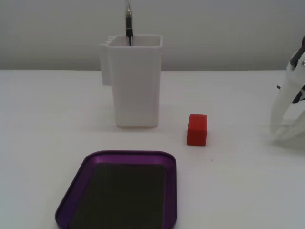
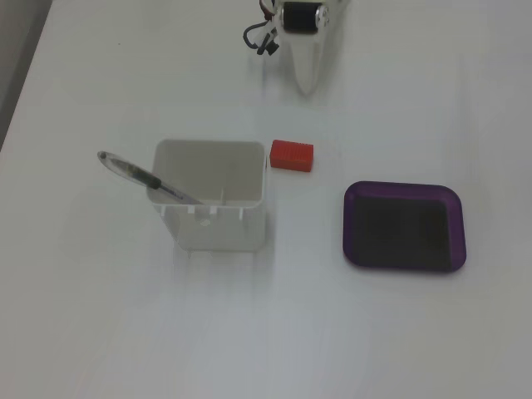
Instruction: Pick up the red cube and place it in the box.
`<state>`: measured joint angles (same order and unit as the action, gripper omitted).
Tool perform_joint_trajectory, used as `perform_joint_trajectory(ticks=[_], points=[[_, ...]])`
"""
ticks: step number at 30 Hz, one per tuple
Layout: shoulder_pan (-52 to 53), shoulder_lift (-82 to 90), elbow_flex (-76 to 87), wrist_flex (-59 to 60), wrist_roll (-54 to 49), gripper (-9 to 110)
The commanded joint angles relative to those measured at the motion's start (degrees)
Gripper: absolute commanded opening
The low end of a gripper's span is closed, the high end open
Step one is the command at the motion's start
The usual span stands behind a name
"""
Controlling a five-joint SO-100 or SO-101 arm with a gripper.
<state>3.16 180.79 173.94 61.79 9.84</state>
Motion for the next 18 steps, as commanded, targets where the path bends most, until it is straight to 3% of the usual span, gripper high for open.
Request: perform_joint_trajectory(ticks=[1, 18], points=[[0.26, -0.26, 0.35, -0.53, 0.26, 0], [-0.18, -0.26, 0.35, -0.53, -0.09, 0]])
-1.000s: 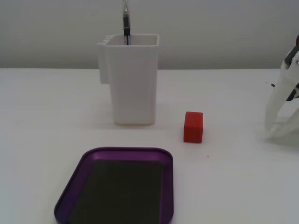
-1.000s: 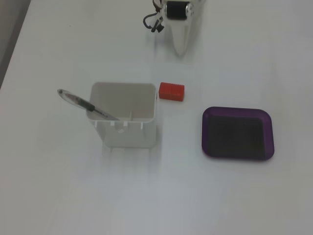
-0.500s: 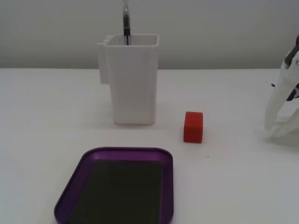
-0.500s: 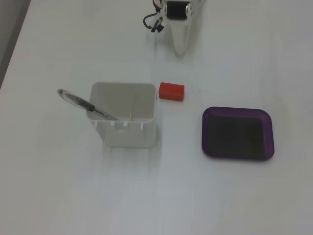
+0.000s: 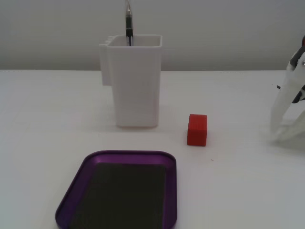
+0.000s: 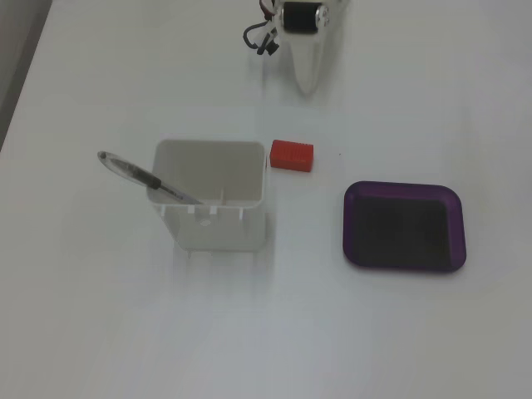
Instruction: Pick up the red cube and place it in the box.
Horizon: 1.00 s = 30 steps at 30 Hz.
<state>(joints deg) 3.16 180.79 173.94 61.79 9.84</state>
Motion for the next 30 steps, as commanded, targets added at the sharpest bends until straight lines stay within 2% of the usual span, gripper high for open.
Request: perform_joint_trajectory(ticks=[1, 9, 19, 23, 30], points=[[0.0, -0.26, 0.35, -0.62, 0.09, 0], [-4.39, -0.26, 0.35, -0.79, -0.44, 0], [-22.5, -0.35, 0.53, -9.32, -0.62, 0], [-20.04, -0.35, -2.64, -13.89, -0.7, 1], [-11.95, -10.63, -21.97, -15.03, -5.19, 8]])
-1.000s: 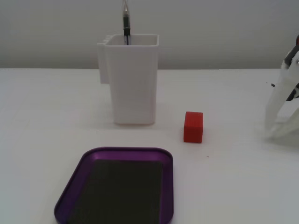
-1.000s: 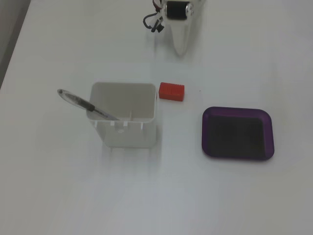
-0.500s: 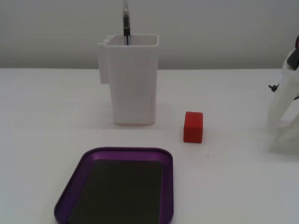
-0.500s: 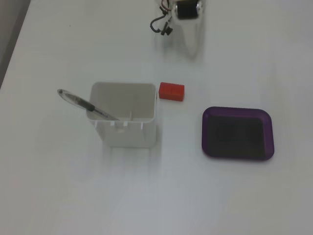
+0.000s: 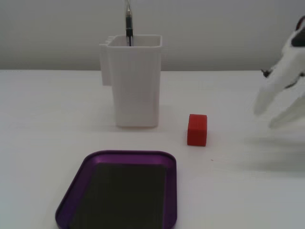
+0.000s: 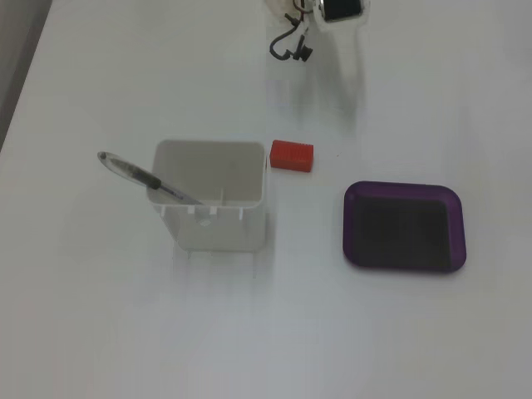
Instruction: Pick up the red cube and place it in the box.
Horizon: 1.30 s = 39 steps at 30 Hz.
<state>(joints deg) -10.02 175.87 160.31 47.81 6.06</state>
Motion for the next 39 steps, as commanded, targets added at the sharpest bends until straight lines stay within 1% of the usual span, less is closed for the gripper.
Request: perform_joint_trajectory(ticks=[1, 3, 6, 12, 16, 22, 26, 29, 39], points=[[1.76, -9.49, -10.11, -0.97, -1.41, 9], [4.13, -18.11, -14.77, 0.09, -1.49, 9], [6.94, -31.03, -25.22, 5.8, -1.49, 10], [8.17, -53.61, -45.26, 20.57, -1.58, 25], [8.09, -64.25, -54.32, 23.91, -1.58, 27], [8.17, -74.44, -61.61, 23.2, -1.67, 27], [8.17, -79.89, -63.11, 23.03, -1.76, 27], [8.26, -83.94, -63.28, 20.57, -2.9, 27], [15.47, -89.47, -63.37, 17.14, -5.8, 27]])
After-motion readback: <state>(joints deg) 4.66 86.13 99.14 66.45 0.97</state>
